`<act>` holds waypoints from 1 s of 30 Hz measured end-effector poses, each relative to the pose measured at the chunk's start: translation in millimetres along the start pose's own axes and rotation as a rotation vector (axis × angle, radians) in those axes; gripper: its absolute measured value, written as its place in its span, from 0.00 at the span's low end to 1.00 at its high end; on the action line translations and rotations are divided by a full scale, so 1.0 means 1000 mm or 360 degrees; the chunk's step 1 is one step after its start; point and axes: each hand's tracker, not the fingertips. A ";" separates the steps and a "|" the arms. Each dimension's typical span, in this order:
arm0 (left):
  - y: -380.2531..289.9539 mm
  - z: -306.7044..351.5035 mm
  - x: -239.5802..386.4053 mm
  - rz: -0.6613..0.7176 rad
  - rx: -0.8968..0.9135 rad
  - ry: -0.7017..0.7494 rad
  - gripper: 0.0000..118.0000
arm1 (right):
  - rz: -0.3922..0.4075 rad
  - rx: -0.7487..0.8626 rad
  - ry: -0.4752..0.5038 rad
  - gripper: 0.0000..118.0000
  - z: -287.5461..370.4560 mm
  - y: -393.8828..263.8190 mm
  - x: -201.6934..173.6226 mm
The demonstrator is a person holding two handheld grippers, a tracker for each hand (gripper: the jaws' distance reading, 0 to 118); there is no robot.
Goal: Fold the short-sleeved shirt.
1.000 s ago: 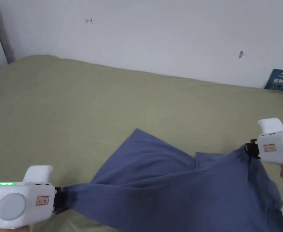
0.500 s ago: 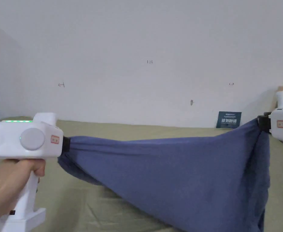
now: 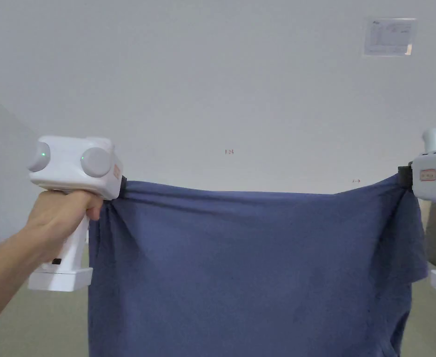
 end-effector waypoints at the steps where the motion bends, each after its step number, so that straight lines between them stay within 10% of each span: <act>1: 0.007 -0.004 0.001 0.0003 0.0000 0.0007 0.04 | -0.0008 0.0002 0.0006 0.01 -0.009 0.004 -0.002; 30: 0.088 -0.195 0.035 -0.0048 0.0146 0.0201 0.04 | 0.0015 0.0006 -0.0088 0.01 -0.236 0.066 -0.066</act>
